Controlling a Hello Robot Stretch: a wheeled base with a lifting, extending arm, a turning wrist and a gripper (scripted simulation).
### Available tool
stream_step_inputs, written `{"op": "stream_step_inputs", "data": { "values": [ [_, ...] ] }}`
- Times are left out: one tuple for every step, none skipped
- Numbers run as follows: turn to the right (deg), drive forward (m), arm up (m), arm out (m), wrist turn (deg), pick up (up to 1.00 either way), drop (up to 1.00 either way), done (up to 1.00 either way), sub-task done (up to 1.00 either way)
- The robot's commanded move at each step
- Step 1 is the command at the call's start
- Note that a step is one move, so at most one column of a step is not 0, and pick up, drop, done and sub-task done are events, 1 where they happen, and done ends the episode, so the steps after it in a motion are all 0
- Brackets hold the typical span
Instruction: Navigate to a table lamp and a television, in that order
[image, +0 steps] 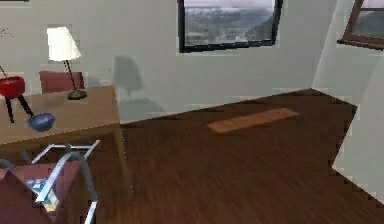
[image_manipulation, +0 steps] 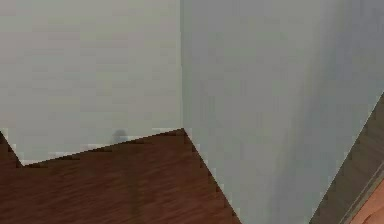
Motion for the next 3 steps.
{"op": "stream_step_inputs", "data": {
  "values": [
    [0.0, 0.75, 0.0, 0.0, 0.0, 0.0, 0.0, 0.0, 0.0],
    [-45.0, 0.0, 0.0, 0.0, 0.0, 0.0, 0.0, 0.0, 0.0],
    [0.0, 0.0, 0.0, 0.0, 0.0, 0.0, 0.0, 0.0, 1.0]
  ]
}}
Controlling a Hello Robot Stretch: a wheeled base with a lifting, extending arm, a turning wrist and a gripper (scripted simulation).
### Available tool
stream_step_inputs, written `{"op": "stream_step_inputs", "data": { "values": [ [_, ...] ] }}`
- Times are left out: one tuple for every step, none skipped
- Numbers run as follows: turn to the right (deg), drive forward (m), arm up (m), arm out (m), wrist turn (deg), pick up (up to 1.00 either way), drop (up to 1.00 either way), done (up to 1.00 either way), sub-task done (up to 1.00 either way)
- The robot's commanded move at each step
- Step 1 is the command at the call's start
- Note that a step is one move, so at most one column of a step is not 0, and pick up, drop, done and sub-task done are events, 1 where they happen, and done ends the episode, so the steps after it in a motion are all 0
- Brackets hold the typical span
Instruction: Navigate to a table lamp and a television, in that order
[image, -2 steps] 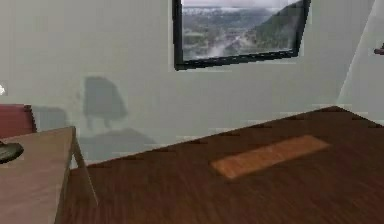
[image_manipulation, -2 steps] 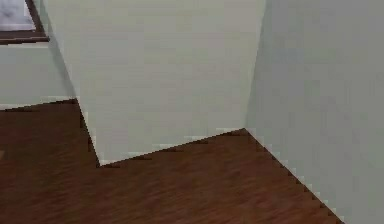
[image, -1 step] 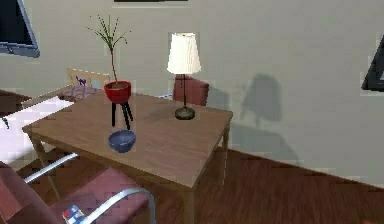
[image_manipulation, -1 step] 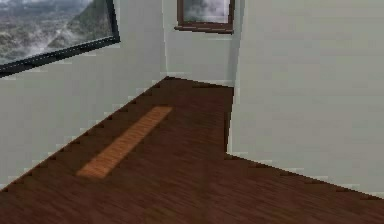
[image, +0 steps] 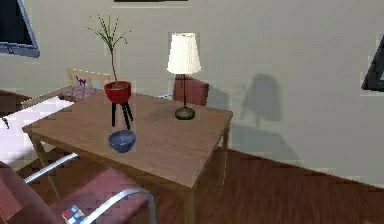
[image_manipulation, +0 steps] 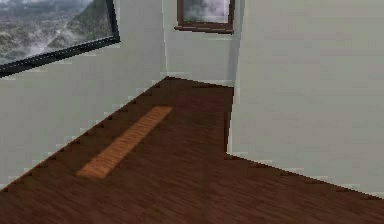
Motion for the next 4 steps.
{"op": "stream_step_inputs", "data": {
  "values": [
    [-45.0, 0.0, 0.0, 0.0, 0.0, 0.0, 0.0, 0.0, 0.0],
    [-45.0, 0.0, 0.0, 0.0, 0.0, 0.0, 0.0, 0.0, 0.0],
    [-21.0, 0.0, 0.0, 0.0, 0.0, 0.0, 0.0, 0.0, 0.0],
    [0.0, 0.8, 0.0, 0.0, 0.0, 0.0, 0.0, 0.0, 0.0]
  ]
}}
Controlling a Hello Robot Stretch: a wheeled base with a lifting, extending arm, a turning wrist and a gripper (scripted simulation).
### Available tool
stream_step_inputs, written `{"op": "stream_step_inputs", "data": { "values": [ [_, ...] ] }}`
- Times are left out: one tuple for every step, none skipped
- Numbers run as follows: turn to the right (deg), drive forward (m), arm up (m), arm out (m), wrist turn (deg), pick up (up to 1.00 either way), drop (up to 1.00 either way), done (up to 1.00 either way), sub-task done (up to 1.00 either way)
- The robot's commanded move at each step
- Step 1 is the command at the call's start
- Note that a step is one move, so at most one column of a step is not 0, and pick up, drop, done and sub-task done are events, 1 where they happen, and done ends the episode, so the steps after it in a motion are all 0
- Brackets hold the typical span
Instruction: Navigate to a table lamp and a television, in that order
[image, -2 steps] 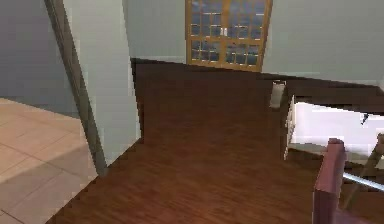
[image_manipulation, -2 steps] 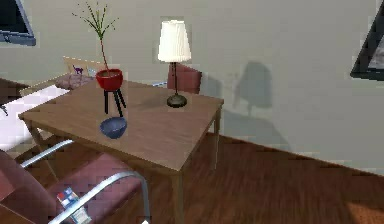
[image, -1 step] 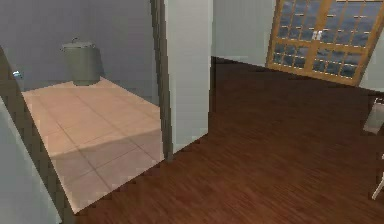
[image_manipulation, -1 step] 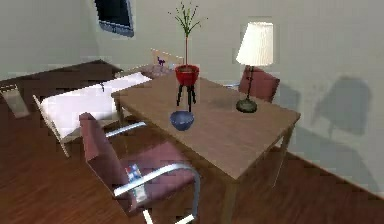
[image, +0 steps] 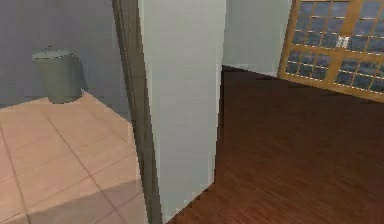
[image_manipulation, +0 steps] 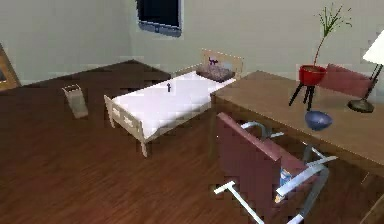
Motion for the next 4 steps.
{"op": "stream_step_inputs", "data": {
  "values": [
    [42.0, 0.0, 0.0, 0.0, 0.0, 0.0, 0.0, 0.0, 0.0],
    [0.0, 1.0, 0.0, 0.0, 0.0, 0.0, 0.0, 0.0, 0.0],
    [0.0, 1.0, 0.0, 0.0, 0.0, 0.0, 0.0, 0.0, 0.0],
    [3.0, 0.0, 0.0, 0.0, 0.0, 0.0, 0.0, 0.0, 0.0]
  ]
}}
